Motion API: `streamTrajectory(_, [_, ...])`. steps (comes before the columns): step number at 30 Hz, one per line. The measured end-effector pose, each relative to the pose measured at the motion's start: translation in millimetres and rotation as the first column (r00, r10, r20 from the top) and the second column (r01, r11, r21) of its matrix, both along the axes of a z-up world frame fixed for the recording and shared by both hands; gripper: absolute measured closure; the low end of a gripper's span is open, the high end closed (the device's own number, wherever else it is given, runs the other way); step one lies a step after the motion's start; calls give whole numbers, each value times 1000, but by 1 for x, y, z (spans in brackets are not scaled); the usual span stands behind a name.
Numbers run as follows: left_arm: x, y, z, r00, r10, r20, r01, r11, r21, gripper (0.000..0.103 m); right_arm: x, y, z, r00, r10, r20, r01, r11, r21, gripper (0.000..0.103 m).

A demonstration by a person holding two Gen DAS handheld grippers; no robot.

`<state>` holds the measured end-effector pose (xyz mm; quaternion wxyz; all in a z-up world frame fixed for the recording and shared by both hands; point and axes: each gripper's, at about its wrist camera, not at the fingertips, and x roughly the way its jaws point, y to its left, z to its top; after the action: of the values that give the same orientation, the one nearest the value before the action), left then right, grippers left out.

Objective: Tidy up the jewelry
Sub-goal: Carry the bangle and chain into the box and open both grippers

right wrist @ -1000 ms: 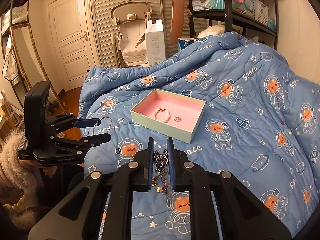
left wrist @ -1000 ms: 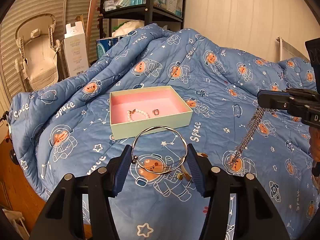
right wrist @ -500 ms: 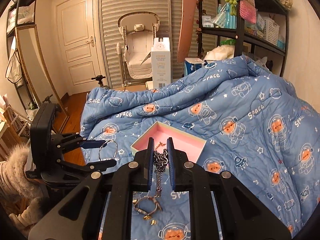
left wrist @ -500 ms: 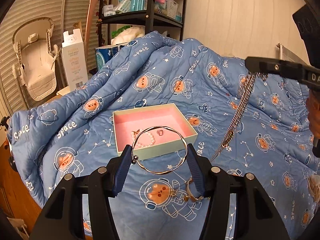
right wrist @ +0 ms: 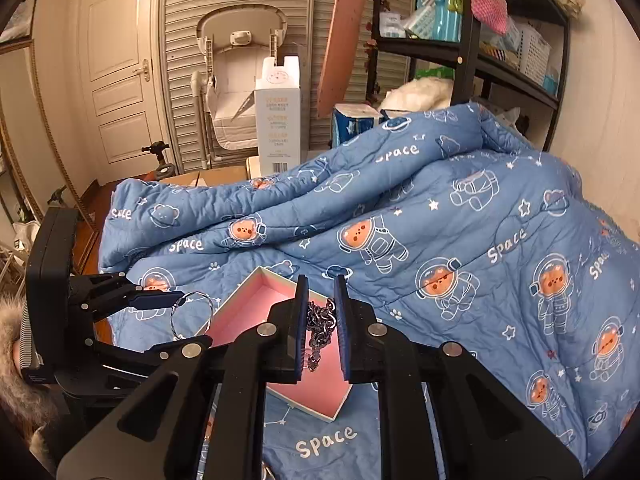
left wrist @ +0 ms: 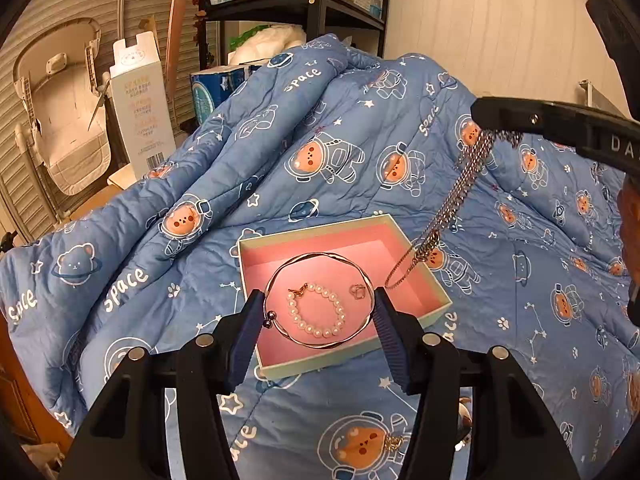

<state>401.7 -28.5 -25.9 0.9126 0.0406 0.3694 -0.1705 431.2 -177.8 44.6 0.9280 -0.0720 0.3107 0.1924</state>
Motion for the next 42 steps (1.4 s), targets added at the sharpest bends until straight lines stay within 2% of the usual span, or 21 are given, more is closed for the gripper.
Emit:
streamTrajectory(10, [46,-17,-37,996,-5,-85,6,1000,13,49,39,4,-72,992,-13,-124,16,1000,20,90])
streamTrajectory(18, [61,-25,-66,993,-28,-119,34,998,48,49,59,5,-118,975,7,-223,-2,1000,24,90])
streamTrajectory(23, [63,-25,-78,991,-23,-132,28,999,37,49,74,11,-139,958,10,-285,2,999,40,90])
streamTrajectory(32, [65,-33,-91,990,-44,-132,54,996,70,49,96,26,-164,942,-5,-336,-1,1000,-17,90])
streamTrajectory(37, [65,-33,-96,990,-49,-135,59,996,65,49,105,29,-173,936,-22,-352,12,999,-32,89])
streamTrajectory(40, [63,-35,-97,990,-57,-129,67,995,77,48,107,31,-175,937,-29,-349,16,999,-40,86])
streamTrajectory(42, [61,-36,-94,991,-62,-118,71,995,76,40,106,31,-174,939,-24,-343,13,999,-32,65])
